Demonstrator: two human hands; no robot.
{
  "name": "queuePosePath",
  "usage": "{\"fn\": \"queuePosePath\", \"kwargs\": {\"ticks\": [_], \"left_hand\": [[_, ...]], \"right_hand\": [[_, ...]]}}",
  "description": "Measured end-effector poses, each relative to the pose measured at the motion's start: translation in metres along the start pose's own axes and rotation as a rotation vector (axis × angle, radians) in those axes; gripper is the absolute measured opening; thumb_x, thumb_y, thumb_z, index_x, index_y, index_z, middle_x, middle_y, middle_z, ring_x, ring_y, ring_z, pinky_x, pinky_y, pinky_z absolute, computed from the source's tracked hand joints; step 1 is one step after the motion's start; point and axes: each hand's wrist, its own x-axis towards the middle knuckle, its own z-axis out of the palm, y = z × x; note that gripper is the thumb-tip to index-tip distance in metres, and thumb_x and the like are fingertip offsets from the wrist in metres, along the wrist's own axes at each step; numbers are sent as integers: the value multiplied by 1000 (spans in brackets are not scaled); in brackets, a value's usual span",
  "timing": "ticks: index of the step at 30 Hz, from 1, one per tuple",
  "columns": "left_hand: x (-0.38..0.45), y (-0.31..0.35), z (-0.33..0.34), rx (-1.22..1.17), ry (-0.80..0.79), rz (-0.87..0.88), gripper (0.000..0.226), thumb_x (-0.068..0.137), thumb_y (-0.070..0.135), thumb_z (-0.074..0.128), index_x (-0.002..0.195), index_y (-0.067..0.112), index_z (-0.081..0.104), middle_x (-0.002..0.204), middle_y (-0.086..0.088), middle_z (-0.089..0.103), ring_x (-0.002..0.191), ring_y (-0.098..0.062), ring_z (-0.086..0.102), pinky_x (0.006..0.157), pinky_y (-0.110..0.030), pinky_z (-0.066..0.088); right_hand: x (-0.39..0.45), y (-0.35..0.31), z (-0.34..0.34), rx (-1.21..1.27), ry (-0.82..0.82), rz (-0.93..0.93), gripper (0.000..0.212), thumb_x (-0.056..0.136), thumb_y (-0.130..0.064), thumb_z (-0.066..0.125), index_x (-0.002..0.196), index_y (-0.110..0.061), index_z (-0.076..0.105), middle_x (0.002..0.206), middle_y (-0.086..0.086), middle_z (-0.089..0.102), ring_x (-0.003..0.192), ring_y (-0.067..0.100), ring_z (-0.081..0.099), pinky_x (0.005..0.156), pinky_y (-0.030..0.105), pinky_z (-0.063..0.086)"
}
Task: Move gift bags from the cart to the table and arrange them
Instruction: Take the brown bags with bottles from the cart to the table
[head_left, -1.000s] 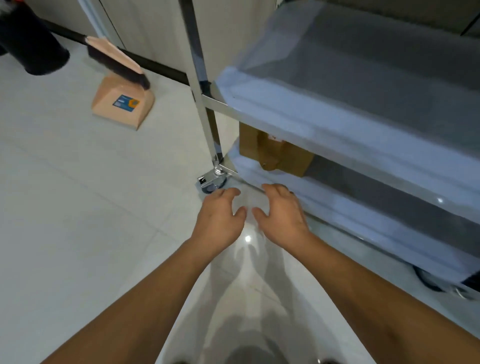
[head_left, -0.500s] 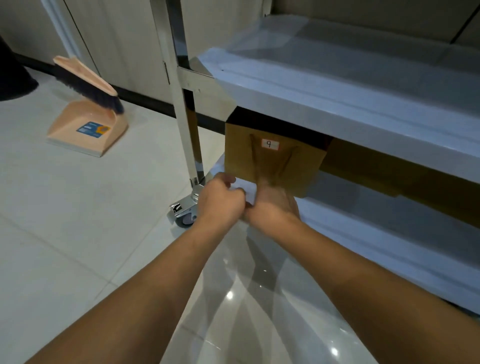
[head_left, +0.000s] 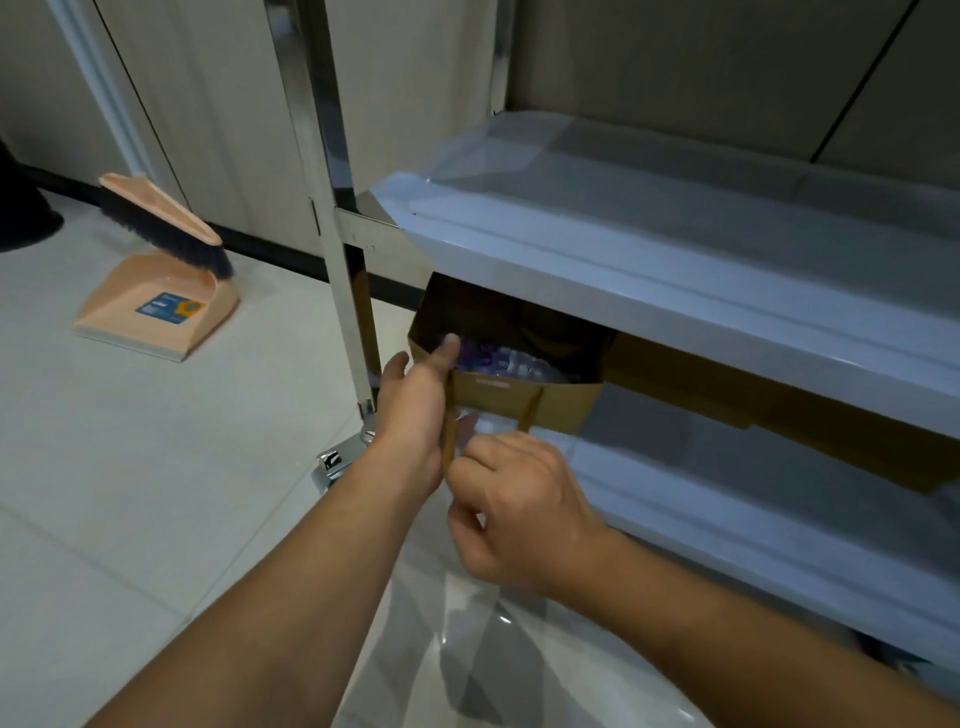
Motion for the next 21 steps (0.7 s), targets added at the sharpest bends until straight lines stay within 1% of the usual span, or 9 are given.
{"fn": "queuePosePath", "kwargs": {"ticks": [2, 5, 7, 9, 12, 14, 16, 19, 21], "left_hand": [[-5, -4, 3, -16, 7, 13, 49, 92, 14, 70, 136, 25, 51, 110, -13, 71, 91, -34, 74, 66, -43, 64], [-4, -9, -5, 62, 147, 66, 46, 92, -5, 55, 131, 20, 54, 110, -13, 67, 93, -33, 70, 53, -31, 60], [1, -9, -15, 78, 222, 74, 46, 85, -10, 49, 125, 12, 57, 104, -16, 67, 92, -34, 69, 58, -35, 61], [3, -11, -23, 105, 219, 32, 45, 82, -11, 48, 121, 8, 60, 102, -20, 69, 90, -38, 71, 68, -45, 63], [0, -14, -27, 168, 207, 26, 41, 80, -11, 49, 115, 6, 62, 103, -22, 70, 86, -40, 71, 63, -49, 63], [-1, -16, -28, 168, 223, 32, 40, 81, -10, 50, 116, 7, 61, 104, -20, 68, 87, -36, 71, 57, -38, 60], [-2, -17, -29, 175, 234, 32, 39, 83, -9, 51, 117, 8, 60, 105, -18, 67, 89, -35, 70, 58, -33, 59], [-3, -17, -28, 201, 251, 29, 33, 84, -6, 52, 113, 9, 61, 100, -16, 67, 90, -33, 70, 59, -31, 58], [-4, -17, -27, 202, 266, 34, 30, 86, -4, 53, 111, 8, 63, 97, -15, 68, 88, -31, 70, 57, -29, 57]], "right_hand": [[-3, -3, -4, 17, -7, -14, 10, 69, -9, 61, 65, -12, 52, 63, 3, 42, 56, 16, 30, 51, 26, 25], [-8, -7, -6, -70, -24, -25, 7, 74, -14, 63, 72, -13, 56, 70, 3, 46, 62, 15, 31, 55, 26, 21], [-6, -3, -5, -133, -69, 136, 8, 82, -22, 57, 86, -16, 58, 82, 3, 53, 69, 17, 47, 55, 25, 30], [3, 3, -8, -193, -210, 393, 20, 90, -33, 55, 104, -20, 61, 104, 1, 60, 90, 21, 59, 61, 31, 48], [13, 15, -12, -295, -470, 560, 56, 92, -57, 57, 134, -21, 52, 144, 3, 48, 128, 26, 49, 91, 39, 53], [16, 20, -13, -313, -556, 631, 82, 85, -67, 62, 146, -18, 39, 146, 6, 47, 132, 27, 45, 98, 37, 48], [18, 25, -12, -290, -571, 704, 96, 76, -70, 71, 146, -18, 32, 140, 6, 50, 130, 27, 47, 97, 37, 46], [27, 33, -15, -160, -632, 802, 107, 61, -67, 84, 142, -23, 30, 139, 1, 50, 131, 25, 48, 99, 38, 44], [33, 35, -16, -56, -598, 865, 104, 58, -65, 87, 138, -25, 34, 135, -1, 53, 126, 24, 52, 98, 37, 46]]}}
